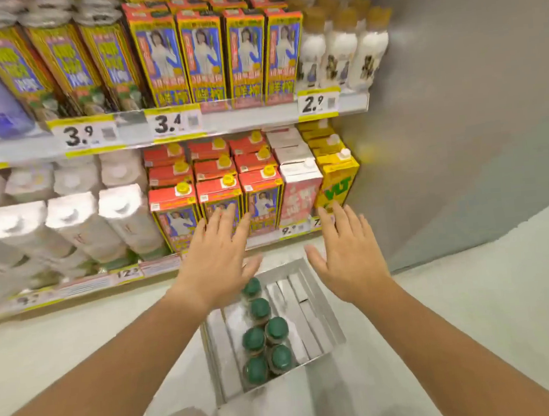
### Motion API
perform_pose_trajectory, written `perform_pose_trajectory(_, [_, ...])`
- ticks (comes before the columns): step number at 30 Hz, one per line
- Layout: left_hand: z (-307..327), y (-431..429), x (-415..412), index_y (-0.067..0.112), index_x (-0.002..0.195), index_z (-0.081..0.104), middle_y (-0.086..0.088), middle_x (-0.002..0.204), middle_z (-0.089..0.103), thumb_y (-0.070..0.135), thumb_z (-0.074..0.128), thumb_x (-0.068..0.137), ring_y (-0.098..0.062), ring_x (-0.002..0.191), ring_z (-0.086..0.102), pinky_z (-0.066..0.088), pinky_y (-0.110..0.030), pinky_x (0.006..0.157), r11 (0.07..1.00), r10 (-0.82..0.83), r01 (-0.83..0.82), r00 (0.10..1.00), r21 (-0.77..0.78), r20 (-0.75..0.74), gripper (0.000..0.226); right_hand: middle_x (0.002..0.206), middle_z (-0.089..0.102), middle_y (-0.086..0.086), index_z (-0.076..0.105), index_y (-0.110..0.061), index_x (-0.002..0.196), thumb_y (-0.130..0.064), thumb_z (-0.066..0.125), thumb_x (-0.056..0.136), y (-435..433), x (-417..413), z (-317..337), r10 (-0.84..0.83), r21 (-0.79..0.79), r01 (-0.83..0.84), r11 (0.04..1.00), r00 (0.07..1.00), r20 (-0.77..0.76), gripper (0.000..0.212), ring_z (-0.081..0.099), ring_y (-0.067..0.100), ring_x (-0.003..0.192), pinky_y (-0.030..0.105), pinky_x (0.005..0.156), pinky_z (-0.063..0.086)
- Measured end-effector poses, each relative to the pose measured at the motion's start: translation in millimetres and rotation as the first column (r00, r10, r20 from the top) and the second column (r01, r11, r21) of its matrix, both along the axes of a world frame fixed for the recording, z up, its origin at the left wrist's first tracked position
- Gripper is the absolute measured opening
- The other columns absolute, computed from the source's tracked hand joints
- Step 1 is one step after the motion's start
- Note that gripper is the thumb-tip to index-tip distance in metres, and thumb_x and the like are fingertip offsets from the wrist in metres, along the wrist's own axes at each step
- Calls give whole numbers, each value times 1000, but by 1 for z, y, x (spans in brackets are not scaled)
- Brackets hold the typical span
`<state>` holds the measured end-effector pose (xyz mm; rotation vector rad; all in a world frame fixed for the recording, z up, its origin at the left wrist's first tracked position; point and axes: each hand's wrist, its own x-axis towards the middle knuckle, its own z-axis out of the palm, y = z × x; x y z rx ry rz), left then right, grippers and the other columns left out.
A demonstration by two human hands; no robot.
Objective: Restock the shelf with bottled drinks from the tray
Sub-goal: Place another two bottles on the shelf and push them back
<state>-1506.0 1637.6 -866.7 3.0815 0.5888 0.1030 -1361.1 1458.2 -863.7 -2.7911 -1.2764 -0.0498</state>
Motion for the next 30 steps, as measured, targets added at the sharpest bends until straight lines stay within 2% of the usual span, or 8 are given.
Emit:
perform_pose_trajectory(6, [-109, -19, -53, 5, 144, 42, -20, 148, 43, 48, 42, 97, -35, 132, 45, 42, -43, 106, 960, 76, -115, 984, -255, -159, 64, 156, 36, 12, 25, -13, 154, -50, 28, 99, -18, -32, -116, 136, -139, -165, 976, 971, -199, 67, 27, 30, 145, 46, 122, 15])
perform_pose_trajectory(10, [-160, -27, -77, 11, 151, 26, -8, 148, 37, 36, 41, 102, -24, 131, 43, 33, -30, 107, 819, 126, -242, 960, -520, -248, 57, 154, 38, 6, 25, -15, 154, -45, 29, 103, -33, -39, -166, 149, -126, -203, 971, 927, -345, 59, 28, 26, 143, 40, 122, 15])
perform_pose_trajectory(13, [-186, -33, -79, 16, 153, 20, -8, 149, 37, 17, 56, 94, -24, 132, 44, 35, -30, 107, 718, 87, -318, 923, -619, -374, 68, 155, 40, 3, 29, -18, 153, -37, 41, 103, -39, -34, -190, 109, -63, -176, 982, 813, -572, 55, 32, 22, 143, 35, 117, 22])
perform_pose_trajectory(15, [-198, -37, -75, 22, 148, 33, -3, 142, 47, 12, 66, 85, -23, 125, 51, 44, -34, 104, 634, 62, -350, 912, -690, -405, 71, 155, 41, -1, 32, -24, 152, -34, 52, 99, -38, -29, -200, 77, -47, -155, 987, 703, -707, 58, 36, 18, 142, 31, 113, 29])
perform_pose_trajectory(18, [-208, -41, -71, 30, 133, 47, 3, 125, 58, 4, 69, 80, -16, 107, 59, 52, -32, 92, 537, 90, -370, 918, -758, -385, 63, 144, 52, -13, 46, -37, 144, -26, 69, 90, -31, -25, -210, 53, -7, -107, 994, 547, -835, 59, 46, 11, 134, 24, 106, 32])
perform_pose_trajectory(21, [-213, -39, -70, 30, 127, 53, 8, 117, 59, -2, 65, 80, -13, 107, 57, 51, -19, 86, 498, 102, -338, 937, -799, -333, 58, 128, 62, -24, 58, -57, 117, -19, 78, 83, -23, -24, -215, 48, 25, -59, 998, 428, -903, 54, 55, 7, 121, 33, 104, 42])
perform_pose_trajectory(26, [-216, -38, -65, 33, 121, 59, 15, 115, 62, 8, 72, 84, -7, 106, 57, 46, -13, 87, 457, 119, -264, 964, -849, -236, 46, 118, 67, -20, 62, -67, 98, -11, 82, 75, -17, -25, -225, 46, 50, 1, 999, 371, -928, 64, 58, 4, 113, 30, 95, 47])
perform_pose_trajectory(30, [-220, -37, -62, 33, 119, 59, 12, 115, 64, 13, 77, 82, -11, 107, 59, 48, -24, 95, 414, 154, -270, 962, -869, -226, 46, 103, 70, -28, 63, -62, 97, -10, 81, 73, -15, -27, -228, 66, 75, 8, 997, 369, -927, 60, 62, 3, 105, 21, 85, 49])
